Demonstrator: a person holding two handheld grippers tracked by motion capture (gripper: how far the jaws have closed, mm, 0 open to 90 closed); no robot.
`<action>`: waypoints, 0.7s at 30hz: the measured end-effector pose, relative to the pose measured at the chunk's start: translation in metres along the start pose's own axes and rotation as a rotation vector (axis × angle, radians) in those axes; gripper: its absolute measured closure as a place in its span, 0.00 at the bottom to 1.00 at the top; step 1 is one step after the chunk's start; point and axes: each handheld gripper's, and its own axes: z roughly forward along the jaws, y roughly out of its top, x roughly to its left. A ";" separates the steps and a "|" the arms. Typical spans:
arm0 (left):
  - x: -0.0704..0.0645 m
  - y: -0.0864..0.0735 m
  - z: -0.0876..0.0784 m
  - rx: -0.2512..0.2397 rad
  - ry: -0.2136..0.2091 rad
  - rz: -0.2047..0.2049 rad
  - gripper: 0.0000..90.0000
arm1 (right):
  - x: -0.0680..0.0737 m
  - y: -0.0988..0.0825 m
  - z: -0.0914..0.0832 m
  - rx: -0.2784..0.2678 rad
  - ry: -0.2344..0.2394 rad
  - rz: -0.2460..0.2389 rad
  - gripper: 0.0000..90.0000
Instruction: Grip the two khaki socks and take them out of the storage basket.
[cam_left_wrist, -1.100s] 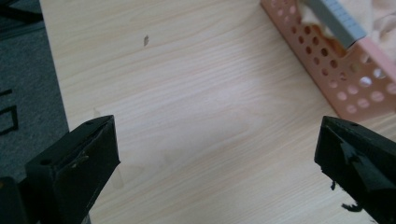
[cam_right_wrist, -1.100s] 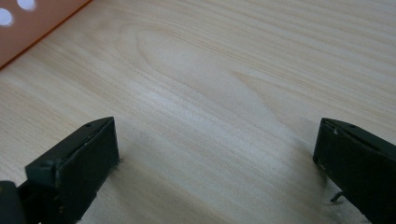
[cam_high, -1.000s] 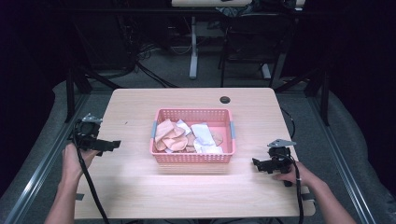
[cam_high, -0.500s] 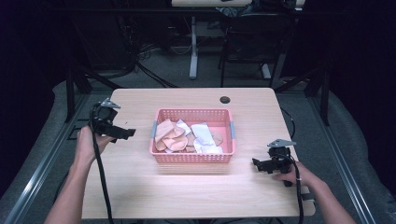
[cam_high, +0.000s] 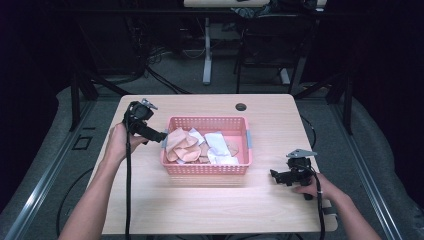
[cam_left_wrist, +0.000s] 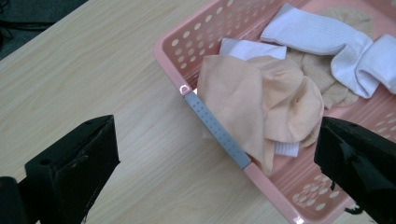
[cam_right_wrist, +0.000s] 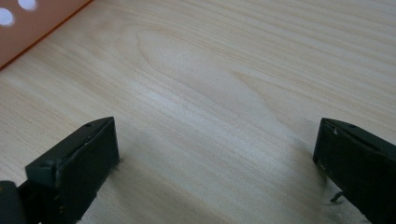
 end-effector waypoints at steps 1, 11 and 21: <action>-0.001 0.002 0.003 0.004 0.002 0.003 0.00 | 0.000 0.000 0.000 0.000 0.000 0.000 0.00; -0.019 0.015 0.027 0.057 -0.023 0.052 0.00 | 0.000 0.000 0.000 0.000 -0.003 0.001 0.00; -0.032 0.023 0.046 0.092 -0.033 0.098 0.21 | 0.000 0.000 0.000 0.000 0.000 0.000 0.00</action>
